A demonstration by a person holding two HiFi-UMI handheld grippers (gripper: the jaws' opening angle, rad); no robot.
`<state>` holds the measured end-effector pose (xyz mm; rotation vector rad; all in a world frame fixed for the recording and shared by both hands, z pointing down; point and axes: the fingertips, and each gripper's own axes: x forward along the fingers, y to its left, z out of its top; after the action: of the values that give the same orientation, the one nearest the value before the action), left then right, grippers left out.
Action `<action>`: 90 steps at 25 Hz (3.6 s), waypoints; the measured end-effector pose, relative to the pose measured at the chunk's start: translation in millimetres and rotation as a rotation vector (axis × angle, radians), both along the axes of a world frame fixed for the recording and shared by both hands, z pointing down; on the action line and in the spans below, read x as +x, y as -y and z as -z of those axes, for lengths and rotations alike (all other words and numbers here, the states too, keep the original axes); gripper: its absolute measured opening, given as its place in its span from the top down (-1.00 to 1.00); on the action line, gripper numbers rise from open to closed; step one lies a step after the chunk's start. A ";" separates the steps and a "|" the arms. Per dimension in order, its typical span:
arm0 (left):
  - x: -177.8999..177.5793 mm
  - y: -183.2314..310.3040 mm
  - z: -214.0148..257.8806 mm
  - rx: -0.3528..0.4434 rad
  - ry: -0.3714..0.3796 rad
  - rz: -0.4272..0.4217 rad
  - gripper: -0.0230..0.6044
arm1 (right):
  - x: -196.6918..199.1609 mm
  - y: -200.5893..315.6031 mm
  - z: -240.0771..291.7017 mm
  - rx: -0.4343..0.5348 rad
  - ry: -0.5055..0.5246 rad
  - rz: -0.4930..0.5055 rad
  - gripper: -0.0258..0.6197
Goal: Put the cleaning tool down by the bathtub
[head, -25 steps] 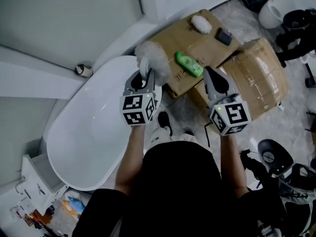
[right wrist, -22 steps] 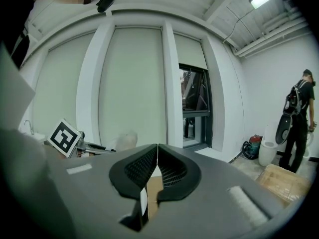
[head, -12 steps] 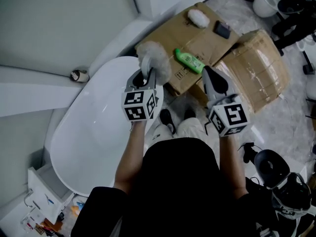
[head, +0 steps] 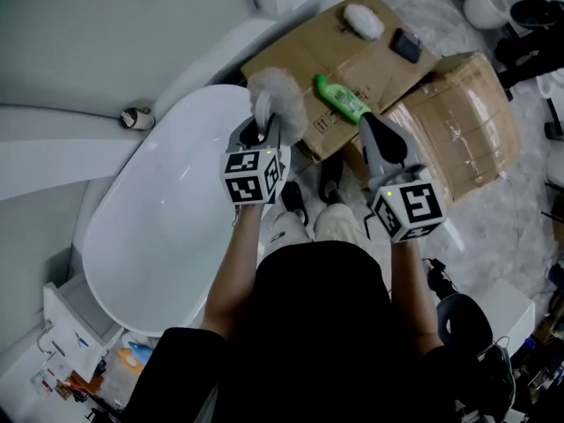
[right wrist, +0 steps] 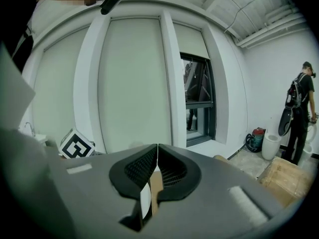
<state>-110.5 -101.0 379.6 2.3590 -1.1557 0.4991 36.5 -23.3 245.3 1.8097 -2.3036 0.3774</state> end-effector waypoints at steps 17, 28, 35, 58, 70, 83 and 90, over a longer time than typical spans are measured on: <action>38.5 53.3 -80.2 -0.148 0.080 0.103 0.65 | 36.9 71.8 -55.6 -0.120 0.034 0.133 0.89; 70.5 81.6 -137.4 -0.222 0.133 0.151 0.65 | 65.3 109.2 -99.2 -0.194 0.067 0.216 0.89; 84.1 92.0 -170.5 -0.260 0.165 0.169 0.65 | 72.7 122.9 -122.7 -0.224 0.074 0.265 0.89; 101.6 127.0 -263.3 -0.335 0.227 0.182 0.65 | 83.6 147.6 -184.0 -0.295 0.092 0.303 0.89; 107.7 144.0 -297.5 -0.384 0.266 0.187 0.65 | 82.6 155.7 -195.2 -0.304 0.106 0.296 0.89; 106.2 157.3 -311.9 -0.365 0.299 0.212 0.64 | 85.4 158.2 -200.0 -0.309 0.116 0.293 0.89; 104.8 154.7 -321.9 -0.384 0.303 0.224 0.62 | 89.0 156.5 -200.1 -0.310 0.115 0.294 0.89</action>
<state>-5.7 -255.6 701.5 1.8446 -1.3003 0.9288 125.5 -179.8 445.4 1.3158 -2.3781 0.7565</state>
